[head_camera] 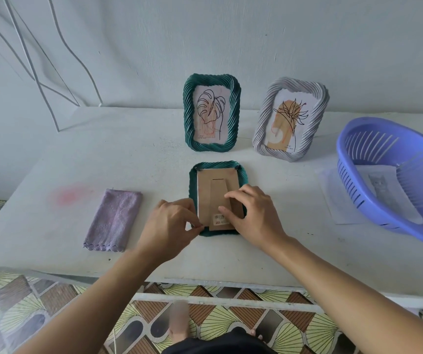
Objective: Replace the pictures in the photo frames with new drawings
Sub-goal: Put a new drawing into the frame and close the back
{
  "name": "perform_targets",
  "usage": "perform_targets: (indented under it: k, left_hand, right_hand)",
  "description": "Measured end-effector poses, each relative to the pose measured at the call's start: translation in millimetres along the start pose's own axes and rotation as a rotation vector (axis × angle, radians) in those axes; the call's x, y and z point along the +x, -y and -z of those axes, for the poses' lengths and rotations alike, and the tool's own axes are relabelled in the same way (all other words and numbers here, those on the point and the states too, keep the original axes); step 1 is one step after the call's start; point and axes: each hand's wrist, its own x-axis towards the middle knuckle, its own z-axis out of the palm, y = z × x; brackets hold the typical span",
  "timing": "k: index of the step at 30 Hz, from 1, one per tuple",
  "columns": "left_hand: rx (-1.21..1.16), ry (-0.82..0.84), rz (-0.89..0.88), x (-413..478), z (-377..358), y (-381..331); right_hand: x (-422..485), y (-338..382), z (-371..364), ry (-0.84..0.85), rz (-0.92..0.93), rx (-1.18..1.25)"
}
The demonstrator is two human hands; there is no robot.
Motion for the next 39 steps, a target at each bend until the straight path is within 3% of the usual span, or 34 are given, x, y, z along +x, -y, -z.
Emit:
perform_targets:
  k: [4, 8, 13, 15, 18, 23, 27, 34, 39]
  left_hand:
    - [-0.039, 0.019, 0.091, 2.2, 0.1, 0.3]
    - [-0.268, 0.035, 0.343, 5.7, 0.6, 3.4]
    - [-0.34, 0.113, 0.388, 14.9, 4.5, 2.7]
    - [-0.359, 0.049, 0.402, 20.6, 7.1, 0.9]
    - [-0.306, -0.045, 0.426, 30.5, 8.1, -3.6]
    - [-0.075, 0.033, 0.396, 38.3, -1.1, -6.7]
    - [0.124, 0.029, 0.322, 36.3, -5.3, -18.1]
    - [0.148, 0.081, 0.302, 44.3, -3.4, -23.5]
    - [0.079, 0.078, 0.344, 48.9, -3.1, -25.5]
  right_hand:
    - [1.8, 0.8, -0.1, -0.009, 0.001, -0.005]
    - [5.1, 2.2, 2.1, -0.008, -0.027, 0.019]
    - [8.9, 3.6, 6.3, 0.013, -0.061, 0.081]
    - [11.1, 3.3, 9.8, 0.018, -0.078, 0.124]
    - [16.1, 2.8, 15.9, 0.011, -0.099, 0.186]
    - [20.6, -2.5, 14.5, -0.091, -0.175, 0.106]
    - [25.5, -7.5, 13.1, -0.015, -0.327, 0.066]
    - [41.0, -4.6, 17.5, 0.101, -0.482, 0.064]
    - [49.5, -4.4, 24.4, 0.102, -0.627, 0.221]
